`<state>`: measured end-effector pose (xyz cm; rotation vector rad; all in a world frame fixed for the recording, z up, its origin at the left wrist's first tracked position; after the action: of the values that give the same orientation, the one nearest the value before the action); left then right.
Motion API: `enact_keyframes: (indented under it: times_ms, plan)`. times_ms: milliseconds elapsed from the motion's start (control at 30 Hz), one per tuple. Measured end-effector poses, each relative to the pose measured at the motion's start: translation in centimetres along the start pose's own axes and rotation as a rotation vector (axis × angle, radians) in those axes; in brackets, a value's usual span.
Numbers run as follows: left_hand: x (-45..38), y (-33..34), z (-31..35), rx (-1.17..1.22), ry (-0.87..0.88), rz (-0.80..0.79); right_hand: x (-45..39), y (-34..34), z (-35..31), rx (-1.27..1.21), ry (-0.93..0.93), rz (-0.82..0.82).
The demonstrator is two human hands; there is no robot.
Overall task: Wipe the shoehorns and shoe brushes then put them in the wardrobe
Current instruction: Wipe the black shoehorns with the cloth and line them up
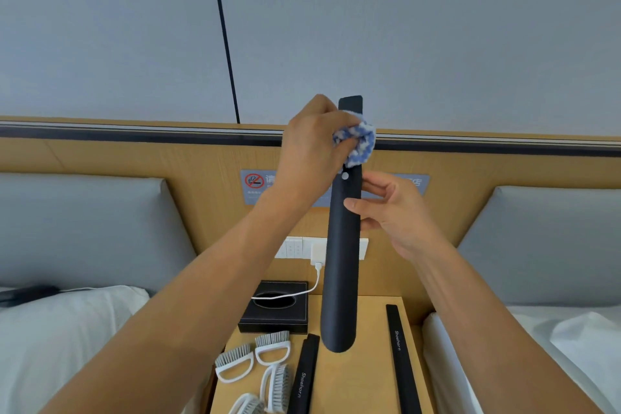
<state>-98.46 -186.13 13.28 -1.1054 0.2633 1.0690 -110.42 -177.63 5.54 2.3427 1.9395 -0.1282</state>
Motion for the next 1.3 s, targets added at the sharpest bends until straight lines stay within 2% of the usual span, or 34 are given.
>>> enact_keyframes:
  times_ms: [167,367,500,633,800,1300]
  plan:
    - [1.6,1.2,-0.4,-0.016,0.023,-0.135,-0.2,-0.3,0.8,-0.099,0.007,0.02]
    - [2.6,1.4,-0.8,-0.008,0.072,-0.241,0.1,-0.5,1.4,-0.401,0.118,-0.119]
    - [3.4,1.8,-1.1,-0.033,0.13,-0.311,-0.1,-1.0,1.8,-0.524,0.201,-0.04]
    - [4.5,2.2,-1.2,-0.048,0.185,-0.348,-0.6,-2.1,1.8,-0.438,0.254,0.06]
    - [4.9,2.4,-1.4,-0.037,0.197,-0.358,-1.2,-2.4,1.6,-0.321,0.204,0.105]
    - [8.2,1.5,-2.6,-0.076,0.198,-0.418,-2.8,-3.6,0.7,-0.307,0.153,0.28]
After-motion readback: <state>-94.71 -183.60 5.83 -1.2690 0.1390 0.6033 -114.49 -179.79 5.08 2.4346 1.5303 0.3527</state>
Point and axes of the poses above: each hand's wrist, its own x-axis away from the middle knuckle, its own y-axis out of the palm, z = x × y, the point moved 2 cm from there along -x, towards the middle knuckle, and after that the axes turned 7 degrees about -z, right-handed, at the moved point
